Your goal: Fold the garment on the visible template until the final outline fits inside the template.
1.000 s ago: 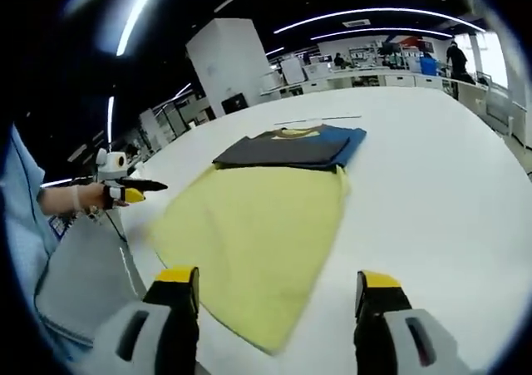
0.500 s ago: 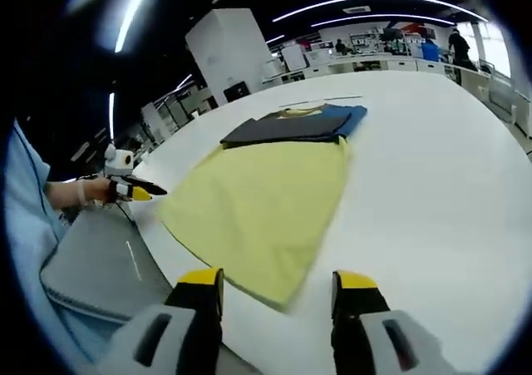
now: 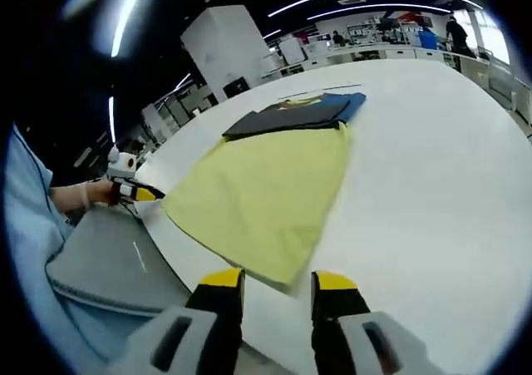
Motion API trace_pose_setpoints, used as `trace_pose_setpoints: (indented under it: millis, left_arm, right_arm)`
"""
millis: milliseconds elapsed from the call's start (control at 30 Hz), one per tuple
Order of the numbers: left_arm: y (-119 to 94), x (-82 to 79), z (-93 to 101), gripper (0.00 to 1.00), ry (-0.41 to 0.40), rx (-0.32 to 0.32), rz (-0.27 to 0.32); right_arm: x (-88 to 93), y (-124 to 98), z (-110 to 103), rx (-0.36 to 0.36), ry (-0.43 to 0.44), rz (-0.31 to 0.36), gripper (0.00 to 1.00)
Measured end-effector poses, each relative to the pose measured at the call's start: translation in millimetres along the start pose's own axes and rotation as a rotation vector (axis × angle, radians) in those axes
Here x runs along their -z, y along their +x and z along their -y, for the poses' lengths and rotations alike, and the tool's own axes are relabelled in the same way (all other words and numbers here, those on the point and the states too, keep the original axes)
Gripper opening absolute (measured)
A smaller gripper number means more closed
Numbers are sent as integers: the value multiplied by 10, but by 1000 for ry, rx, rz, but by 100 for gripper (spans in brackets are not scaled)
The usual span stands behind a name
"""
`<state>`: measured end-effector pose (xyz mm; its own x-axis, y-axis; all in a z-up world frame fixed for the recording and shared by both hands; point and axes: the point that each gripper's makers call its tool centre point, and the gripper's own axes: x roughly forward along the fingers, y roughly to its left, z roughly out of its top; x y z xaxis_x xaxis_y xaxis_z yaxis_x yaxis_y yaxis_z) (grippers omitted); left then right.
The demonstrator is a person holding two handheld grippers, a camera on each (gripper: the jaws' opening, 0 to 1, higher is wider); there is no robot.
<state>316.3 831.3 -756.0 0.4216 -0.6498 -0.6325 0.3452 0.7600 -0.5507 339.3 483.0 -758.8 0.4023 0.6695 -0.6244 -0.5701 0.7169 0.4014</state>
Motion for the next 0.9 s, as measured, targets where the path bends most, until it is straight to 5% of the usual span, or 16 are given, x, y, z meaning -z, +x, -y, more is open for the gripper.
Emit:
trace_pose_setpoints:
  millis: [267, 533, 633, 800, 900]
  left_arm:
    - [52, -24, 27, 21, -106, 32, 51]
    - [59, -22, 0, 11, -138, 40, 53]
    - [74, -11, 0, 1, -142, 41, 45]
    - [41, -30, 33, 0, -113, 37, 26]
    - [-45, -111, 137, 0, -146, 85, 45]
  right_arm:
    - [-5, 47, 9, -4, 50, 13, 18]
    - [-40, 90, 77, 2, 119, 34, 8]
    - [-28, 103, 99, 13, 126, 30, 1]
    - [-91, 34, 54, 12, 136, 34, 0]
    - [-183, -62, 4, -3, 136, 56, 0]
